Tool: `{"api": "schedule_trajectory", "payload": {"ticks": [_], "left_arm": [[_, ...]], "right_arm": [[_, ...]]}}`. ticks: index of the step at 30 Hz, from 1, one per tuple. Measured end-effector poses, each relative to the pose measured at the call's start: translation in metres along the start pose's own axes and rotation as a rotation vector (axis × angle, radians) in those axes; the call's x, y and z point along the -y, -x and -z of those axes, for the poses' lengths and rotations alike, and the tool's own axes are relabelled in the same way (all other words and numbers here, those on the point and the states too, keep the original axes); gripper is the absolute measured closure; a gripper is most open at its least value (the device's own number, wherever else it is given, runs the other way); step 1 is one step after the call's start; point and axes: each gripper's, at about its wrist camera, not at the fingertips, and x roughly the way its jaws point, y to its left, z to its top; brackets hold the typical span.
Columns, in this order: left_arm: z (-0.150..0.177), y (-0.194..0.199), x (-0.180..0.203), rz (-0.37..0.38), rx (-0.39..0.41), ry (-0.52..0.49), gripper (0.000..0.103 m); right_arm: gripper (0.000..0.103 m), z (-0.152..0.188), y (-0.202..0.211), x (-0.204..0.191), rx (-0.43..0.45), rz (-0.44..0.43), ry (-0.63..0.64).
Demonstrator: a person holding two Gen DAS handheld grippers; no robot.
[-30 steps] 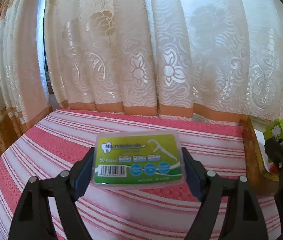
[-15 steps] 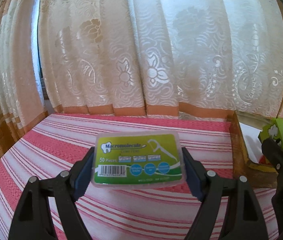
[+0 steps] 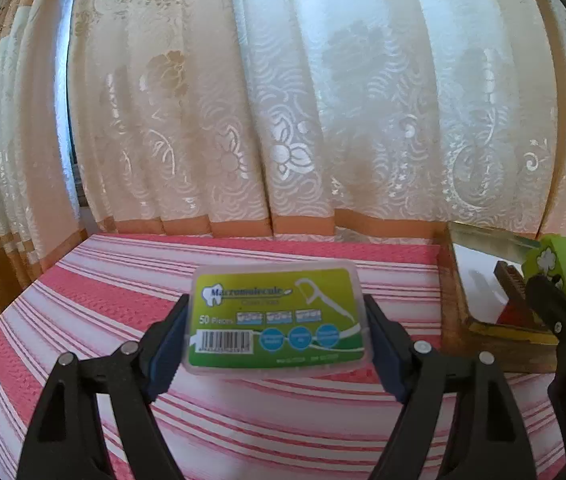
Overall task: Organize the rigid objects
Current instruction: 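Carry the floss box and green cube over the gold tray with both tools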
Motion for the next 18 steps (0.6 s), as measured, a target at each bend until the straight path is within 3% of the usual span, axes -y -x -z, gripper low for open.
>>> {"api": "schedule_trajectory", "payload": {"ticks": [18], "left_arm": [[0.003, 0.012, 0.027, 0.049, -0.003, -0.004, 0.022]], "right_arm": [[0.069, 0.001, 0.018, 0.026, 0.036, 0.010, 0.005]]}}
